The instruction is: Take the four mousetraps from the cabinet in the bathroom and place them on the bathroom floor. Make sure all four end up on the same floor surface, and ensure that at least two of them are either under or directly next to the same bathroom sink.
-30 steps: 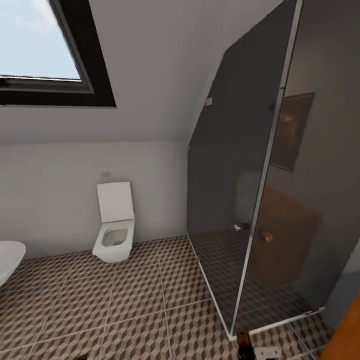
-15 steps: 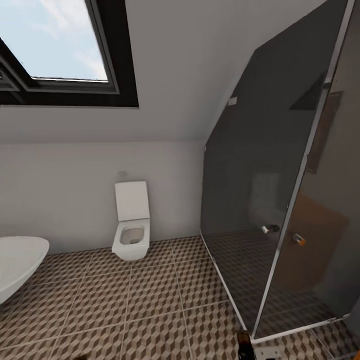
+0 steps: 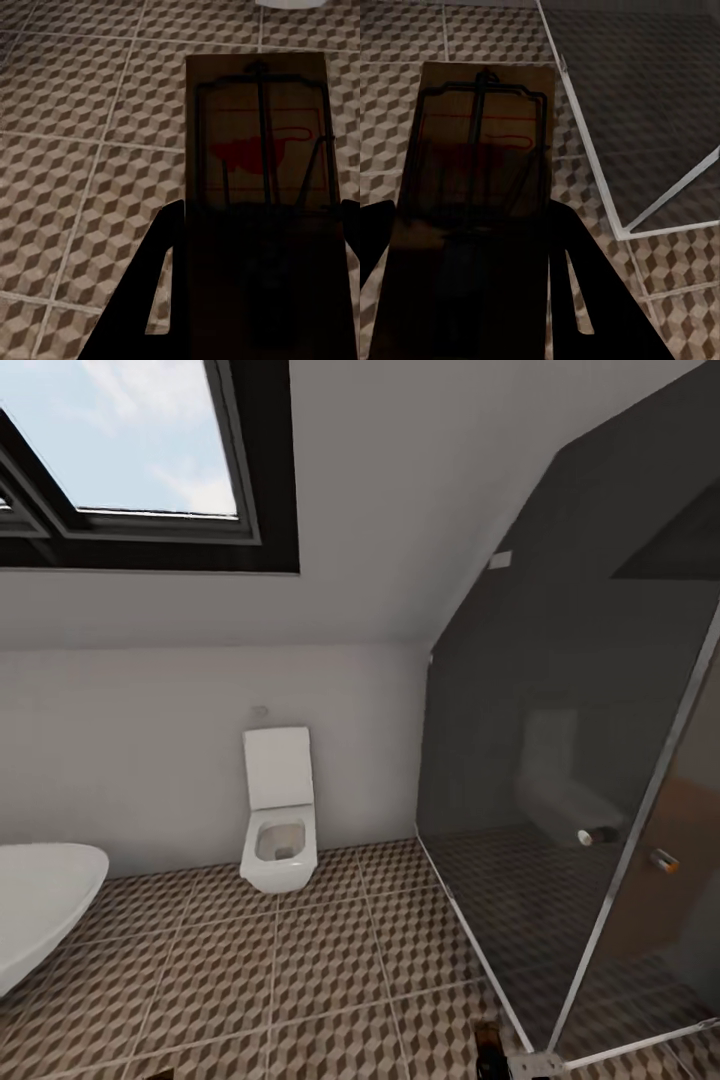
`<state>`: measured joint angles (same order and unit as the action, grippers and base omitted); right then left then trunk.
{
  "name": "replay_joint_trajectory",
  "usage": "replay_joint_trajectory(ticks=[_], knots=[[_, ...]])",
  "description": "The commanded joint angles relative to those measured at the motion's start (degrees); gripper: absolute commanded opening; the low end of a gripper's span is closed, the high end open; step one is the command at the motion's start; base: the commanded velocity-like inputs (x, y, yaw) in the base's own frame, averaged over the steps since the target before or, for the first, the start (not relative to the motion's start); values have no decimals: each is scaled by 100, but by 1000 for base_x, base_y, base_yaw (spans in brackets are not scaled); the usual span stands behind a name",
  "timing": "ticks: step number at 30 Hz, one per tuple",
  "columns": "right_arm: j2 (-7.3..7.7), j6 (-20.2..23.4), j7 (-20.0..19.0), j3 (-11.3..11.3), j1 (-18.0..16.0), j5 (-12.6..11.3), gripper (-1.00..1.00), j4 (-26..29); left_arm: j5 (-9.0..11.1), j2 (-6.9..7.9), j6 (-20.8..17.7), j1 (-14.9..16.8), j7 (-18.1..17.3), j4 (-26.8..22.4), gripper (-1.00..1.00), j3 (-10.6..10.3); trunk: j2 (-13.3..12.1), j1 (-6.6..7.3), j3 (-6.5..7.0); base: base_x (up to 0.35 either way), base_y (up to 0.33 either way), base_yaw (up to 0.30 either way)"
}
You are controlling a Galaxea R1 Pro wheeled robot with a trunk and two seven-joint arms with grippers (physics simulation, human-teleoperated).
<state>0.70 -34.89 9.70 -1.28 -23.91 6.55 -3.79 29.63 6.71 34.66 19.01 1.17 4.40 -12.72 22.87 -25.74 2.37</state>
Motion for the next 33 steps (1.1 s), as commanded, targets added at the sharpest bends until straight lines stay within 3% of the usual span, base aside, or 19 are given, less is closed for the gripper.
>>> replay_joint_trajectory(ticks=[1, 20, 33], knots=[[0, -27, 33, -13, -9, 39, -100, -25, 8, -3, 23, 6, 32, 17, -100, -46, 4, -5, -2, 215, 273, 16], [-1, -18, 27, -21, -9, 48, -100, -25, 8, -34, 14, 6, 49, 9, -100, -42, 4, -5, -2, 233, 250, 173], [-5, -23, 40, -22, -9, 47, -100, -24, 8, -24, 14, 6, 57, 9, -100, -44, 4, -5, -2, 318, -19, 108]])
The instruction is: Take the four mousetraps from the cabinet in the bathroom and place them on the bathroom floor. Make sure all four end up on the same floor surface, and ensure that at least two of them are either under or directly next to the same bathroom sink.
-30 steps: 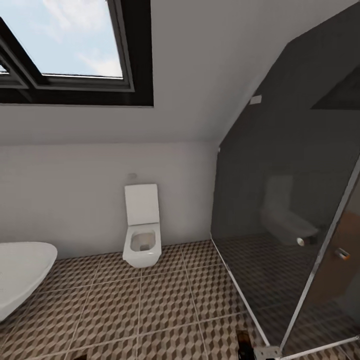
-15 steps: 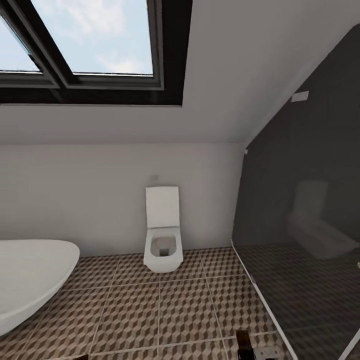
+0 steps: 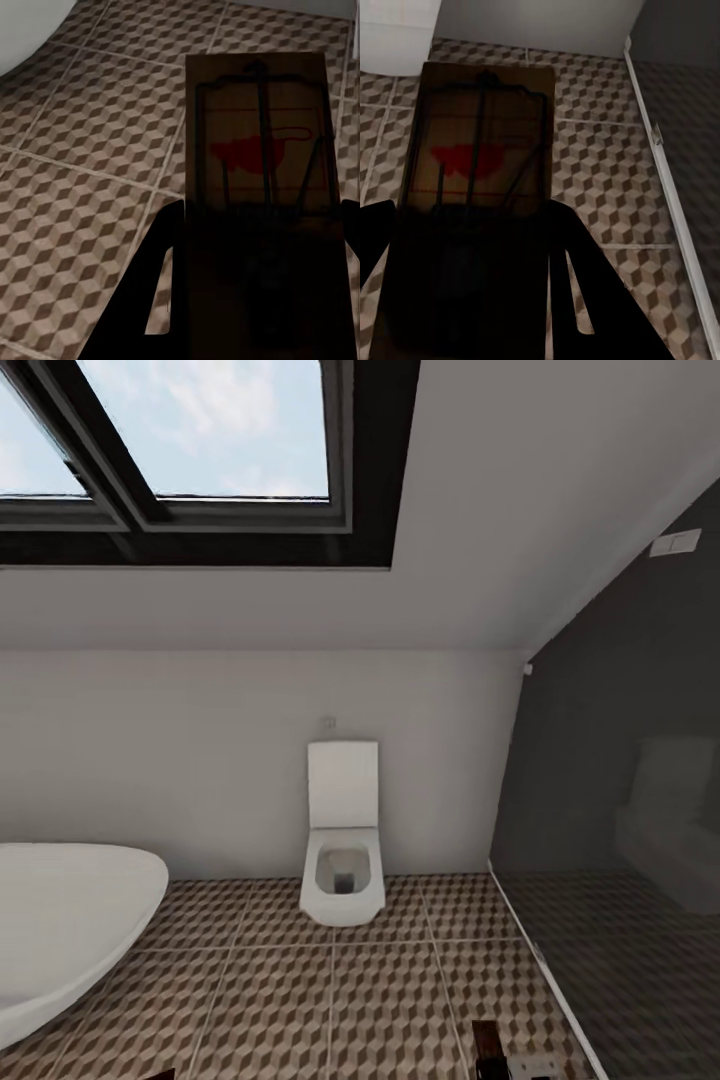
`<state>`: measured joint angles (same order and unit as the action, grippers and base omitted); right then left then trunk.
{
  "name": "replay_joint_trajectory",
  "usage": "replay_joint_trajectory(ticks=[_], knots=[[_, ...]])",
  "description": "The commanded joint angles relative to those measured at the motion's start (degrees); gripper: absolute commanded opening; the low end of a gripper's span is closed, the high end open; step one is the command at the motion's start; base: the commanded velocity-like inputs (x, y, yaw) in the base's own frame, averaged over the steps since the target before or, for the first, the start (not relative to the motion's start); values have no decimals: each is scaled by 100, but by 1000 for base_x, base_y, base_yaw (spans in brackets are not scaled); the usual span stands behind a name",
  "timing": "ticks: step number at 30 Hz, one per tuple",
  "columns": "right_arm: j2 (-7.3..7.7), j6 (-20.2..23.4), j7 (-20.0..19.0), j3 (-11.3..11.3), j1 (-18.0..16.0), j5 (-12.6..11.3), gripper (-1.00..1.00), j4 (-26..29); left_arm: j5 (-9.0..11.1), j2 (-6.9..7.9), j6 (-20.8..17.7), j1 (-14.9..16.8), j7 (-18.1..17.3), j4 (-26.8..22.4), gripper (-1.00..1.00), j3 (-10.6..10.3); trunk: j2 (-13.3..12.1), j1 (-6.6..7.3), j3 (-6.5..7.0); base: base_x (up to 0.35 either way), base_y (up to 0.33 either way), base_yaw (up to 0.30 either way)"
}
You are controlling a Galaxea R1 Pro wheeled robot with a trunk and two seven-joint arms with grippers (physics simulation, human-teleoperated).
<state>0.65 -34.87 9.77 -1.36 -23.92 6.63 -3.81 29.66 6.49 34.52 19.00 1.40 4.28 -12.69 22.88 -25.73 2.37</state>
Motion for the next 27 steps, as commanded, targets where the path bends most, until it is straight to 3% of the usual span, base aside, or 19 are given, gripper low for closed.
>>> replay_joint_trajectory(ticks=[1, 6, 17, 27], knots=[[-1, -26, 34, -13, -7, 40, -100, -23, 5, -5, 28, 7, 35, 21, -100, -47, 4, -6, -2, 307, -174, 205], [-1, -21, 34, -13, -7, 40, -100, -23, 5, 0, 28, 7, 35, 21, -100, -42, 4, -6, -2, 303, -195, 208], [1, -29, 34, -11, -7, 35, -100, -23, 5, 7, 28, 8, 31, 21, -100, -43, 4, -6, -2, 302, -187, 14], [-1, -29, 34, -11, -7, 32, -100, -23, 5, 27, 28, 7, 29, 21, -100, -41, 4, -6, -2, 314, 62, 0]])
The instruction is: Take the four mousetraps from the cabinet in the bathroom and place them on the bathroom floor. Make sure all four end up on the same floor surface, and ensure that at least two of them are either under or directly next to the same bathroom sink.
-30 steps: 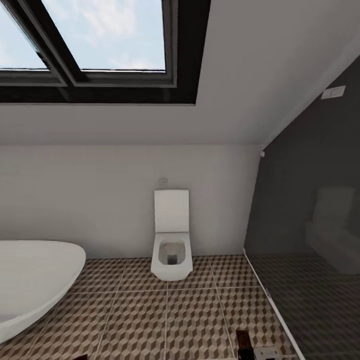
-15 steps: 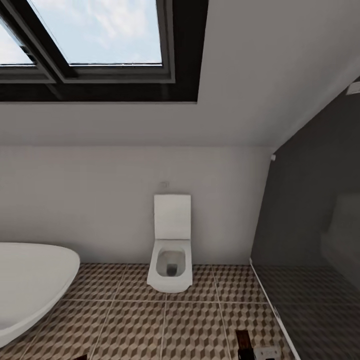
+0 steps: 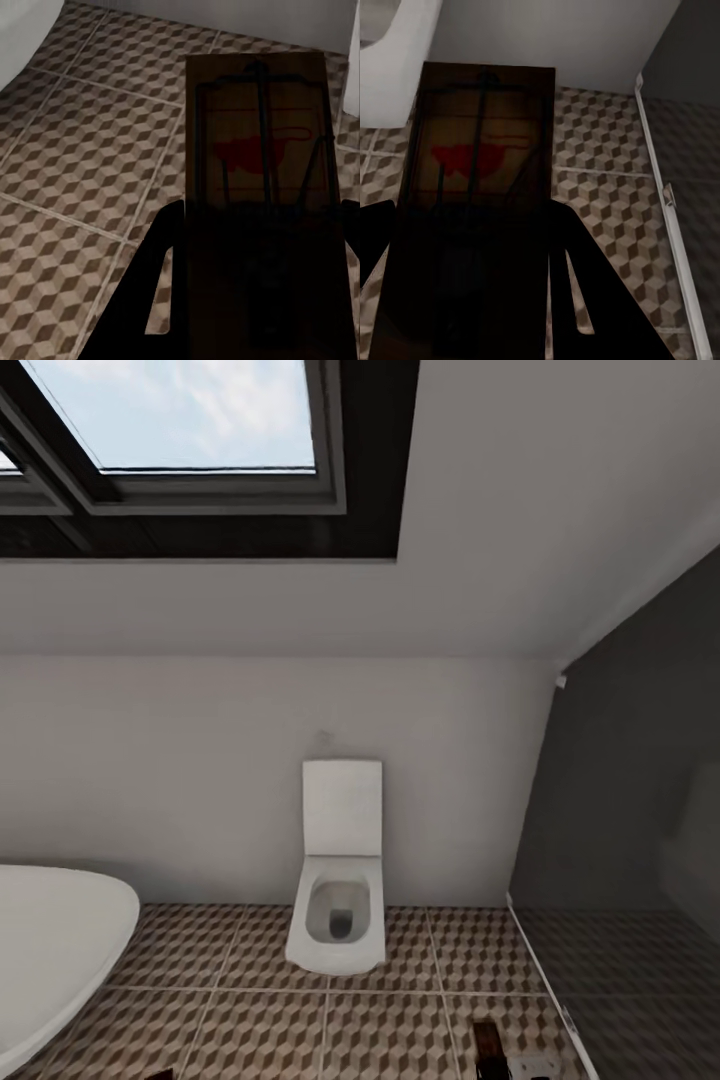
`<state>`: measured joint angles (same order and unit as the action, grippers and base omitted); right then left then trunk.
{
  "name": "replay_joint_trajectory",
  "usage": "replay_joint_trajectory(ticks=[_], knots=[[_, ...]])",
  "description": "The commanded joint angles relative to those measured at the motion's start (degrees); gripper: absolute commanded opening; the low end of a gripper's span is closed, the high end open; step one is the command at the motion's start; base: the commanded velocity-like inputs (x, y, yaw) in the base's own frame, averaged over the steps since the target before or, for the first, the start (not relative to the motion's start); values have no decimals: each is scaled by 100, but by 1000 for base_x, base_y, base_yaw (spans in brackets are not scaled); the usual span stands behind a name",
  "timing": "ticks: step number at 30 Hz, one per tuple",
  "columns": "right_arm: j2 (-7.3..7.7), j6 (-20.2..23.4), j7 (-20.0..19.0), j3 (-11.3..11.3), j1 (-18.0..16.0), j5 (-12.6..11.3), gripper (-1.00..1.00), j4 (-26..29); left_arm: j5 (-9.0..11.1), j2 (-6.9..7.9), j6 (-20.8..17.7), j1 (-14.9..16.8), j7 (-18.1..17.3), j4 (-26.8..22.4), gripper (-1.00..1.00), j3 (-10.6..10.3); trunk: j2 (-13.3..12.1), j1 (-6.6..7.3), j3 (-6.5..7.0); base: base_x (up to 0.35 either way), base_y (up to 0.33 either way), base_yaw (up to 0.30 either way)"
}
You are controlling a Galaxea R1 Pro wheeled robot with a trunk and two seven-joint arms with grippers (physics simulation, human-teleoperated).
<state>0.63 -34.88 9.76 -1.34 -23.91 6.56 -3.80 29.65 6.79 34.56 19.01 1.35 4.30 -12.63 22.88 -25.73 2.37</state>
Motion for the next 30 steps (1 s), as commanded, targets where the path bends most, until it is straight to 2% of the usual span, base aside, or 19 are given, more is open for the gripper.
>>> replay_joint_trajectory(ticks=[1, 13, 21, 30], knots=[[-1, -27, 35, -12, -9, 39, -100, -24, 6, -2, 25, 6, 33, 18, -100, -47, 4, -6, -2, 312, 164, 0], [0, -27, 35, -8, -9, 39, -100, -24, 6, -4, 25, 6, 40, 18, -100, -47, 4, -6, -2, 307, 172, -45], [4, -27, 35, -13, -9, 39, -100, -24, 6, -28, 33, 6, 120, 19, -100, -47, 4, -6, -2, 30, 9, -1], [3, -27, 35, -11, -9, 39, -100, -24, 6, -29, 32, 6, 172, 18, -100, -47, 4, -6, -2, 274, 0, 0]])
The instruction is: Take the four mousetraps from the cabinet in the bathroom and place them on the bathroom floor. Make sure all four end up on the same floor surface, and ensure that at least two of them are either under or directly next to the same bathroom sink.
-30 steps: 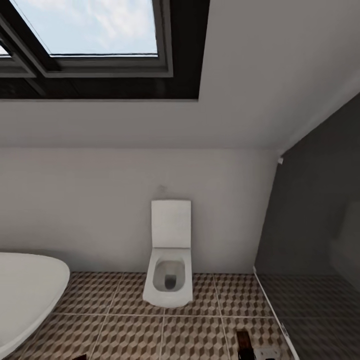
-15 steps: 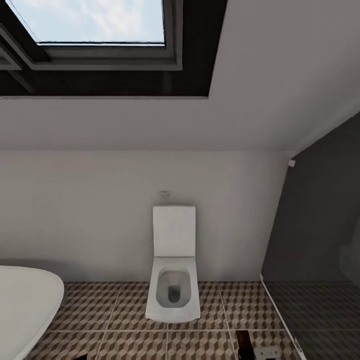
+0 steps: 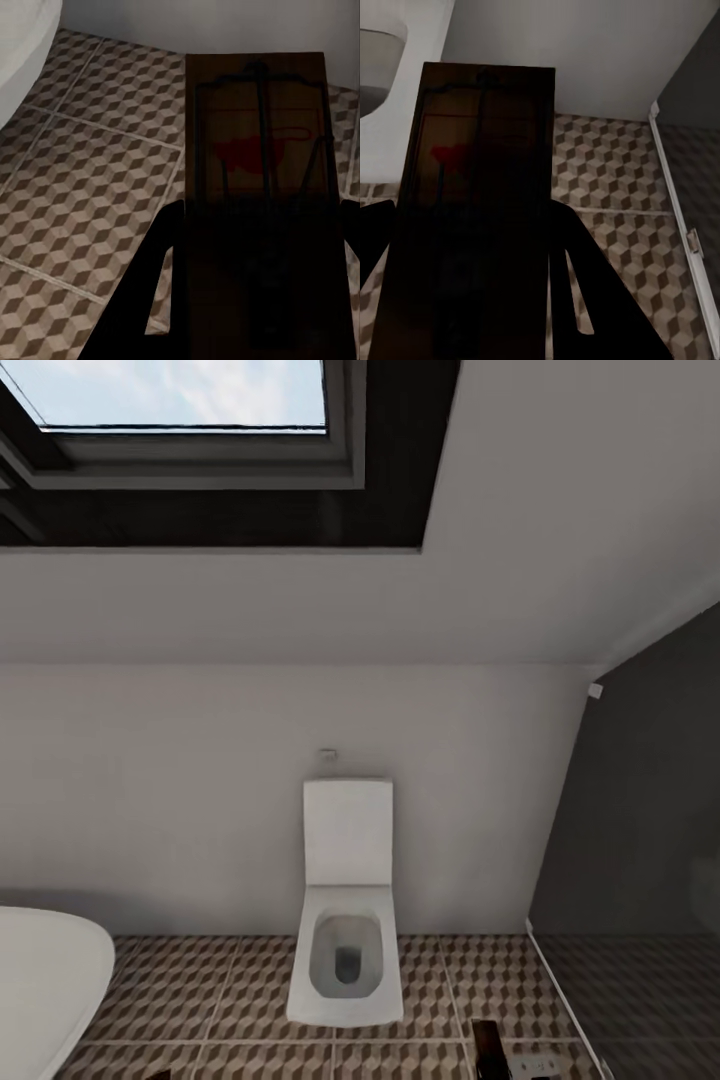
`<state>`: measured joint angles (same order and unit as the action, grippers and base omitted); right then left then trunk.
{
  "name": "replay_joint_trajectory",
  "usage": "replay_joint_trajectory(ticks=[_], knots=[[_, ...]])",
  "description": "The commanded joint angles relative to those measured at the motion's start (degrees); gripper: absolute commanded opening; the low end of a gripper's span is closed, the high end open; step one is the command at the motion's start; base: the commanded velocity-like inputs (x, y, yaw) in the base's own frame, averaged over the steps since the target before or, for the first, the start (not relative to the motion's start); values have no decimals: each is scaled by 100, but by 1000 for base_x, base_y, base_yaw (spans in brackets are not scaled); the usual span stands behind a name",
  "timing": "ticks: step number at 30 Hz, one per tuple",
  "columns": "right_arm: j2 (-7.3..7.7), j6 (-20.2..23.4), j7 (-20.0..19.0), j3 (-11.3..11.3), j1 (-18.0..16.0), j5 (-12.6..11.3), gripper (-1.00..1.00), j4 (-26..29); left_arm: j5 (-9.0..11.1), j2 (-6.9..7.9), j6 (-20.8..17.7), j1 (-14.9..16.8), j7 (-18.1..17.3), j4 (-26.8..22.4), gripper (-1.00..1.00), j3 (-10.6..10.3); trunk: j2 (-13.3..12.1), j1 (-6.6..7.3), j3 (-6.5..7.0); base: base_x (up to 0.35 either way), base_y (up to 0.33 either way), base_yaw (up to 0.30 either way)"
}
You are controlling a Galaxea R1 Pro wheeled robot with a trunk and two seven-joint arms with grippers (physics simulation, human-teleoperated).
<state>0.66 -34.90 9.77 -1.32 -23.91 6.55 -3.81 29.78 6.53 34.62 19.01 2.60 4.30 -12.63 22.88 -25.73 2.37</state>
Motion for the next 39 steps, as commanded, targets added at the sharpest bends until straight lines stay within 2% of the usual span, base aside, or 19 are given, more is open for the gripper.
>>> replay_joint_trajectory(ticks=[1, 13, 34, 39], knots=[[0, -26, 34, -13, -8, 39, -100, -23, -7, -3, 26, 6, 47, 18, -100, -47, 4, -5, -2, 312, 0, 0], [4, -35, 54, -5, -8, 32, -100, -23, -7, -7, 27, 6, 48, 18, -100, -47, 4, -5, -2, 293, 0, 0], [4, -35, 46, -8, -8, 39, -100, -19, -7, -32, 36, 6, 41, 18, -100, -49, 4, -5, -2, 12, 0, 0], [4, -34, 43, -15, -8, 39, -100, -16, -7, -15, 28, 6, 40, 18, -100, -47, 4, -5, -2, 200, 0, 0]])
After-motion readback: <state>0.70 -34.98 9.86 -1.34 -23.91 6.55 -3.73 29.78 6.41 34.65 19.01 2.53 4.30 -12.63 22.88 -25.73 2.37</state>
